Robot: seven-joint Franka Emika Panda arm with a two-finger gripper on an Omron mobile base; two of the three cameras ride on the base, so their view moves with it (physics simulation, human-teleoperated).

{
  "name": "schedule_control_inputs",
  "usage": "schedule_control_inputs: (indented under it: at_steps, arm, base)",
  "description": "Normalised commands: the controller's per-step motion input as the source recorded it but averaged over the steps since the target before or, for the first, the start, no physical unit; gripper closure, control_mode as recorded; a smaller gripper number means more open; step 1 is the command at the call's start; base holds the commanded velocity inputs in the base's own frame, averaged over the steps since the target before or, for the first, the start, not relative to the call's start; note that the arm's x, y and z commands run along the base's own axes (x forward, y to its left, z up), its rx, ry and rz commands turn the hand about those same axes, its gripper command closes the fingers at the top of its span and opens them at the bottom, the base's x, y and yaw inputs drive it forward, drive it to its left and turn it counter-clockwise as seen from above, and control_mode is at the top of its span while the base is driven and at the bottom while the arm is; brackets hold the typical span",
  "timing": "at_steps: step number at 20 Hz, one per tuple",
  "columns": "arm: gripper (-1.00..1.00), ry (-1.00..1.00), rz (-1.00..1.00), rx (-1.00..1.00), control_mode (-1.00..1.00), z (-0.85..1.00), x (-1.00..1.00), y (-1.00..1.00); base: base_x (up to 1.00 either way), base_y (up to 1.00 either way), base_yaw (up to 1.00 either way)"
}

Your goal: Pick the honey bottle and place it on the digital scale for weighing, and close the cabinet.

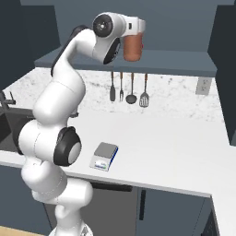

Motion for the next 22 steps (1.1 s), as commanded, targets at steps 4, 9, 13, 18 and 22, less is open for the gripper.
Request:
schedule_control_inputs:
  at_steps: [4, 9, 13, 18, 22]
  arm:
    - [-1.0, 0.01, 0.0, 0.0, -1.0, -0.05, 0.35, -0.12]
    - [-1.0, 0.0, 0.0, 0.0, -1.0, 0.0, 0.29, -0.1]
    - [-1.0, 0.03, 0.0, 0.0, -1.0, 0.0, 0.24, -0.04]
    - [-1.0, 0.04, 0.0, 0.0, -1.0, -0.03, 0.23, 0.0]
    - [-1.0, 0.03, 0.0, 0.0, -1.0, -0.01, 0.25, 0.0]
  base:
    - [0.0, 0.0, 0.0]
    - [0.0, 0.0, 0.0]
    - [0.0, 0.0, 0.0]
    - [0.0, 0.0, 0.0]
    - [0.0, 0.0, 0.0]
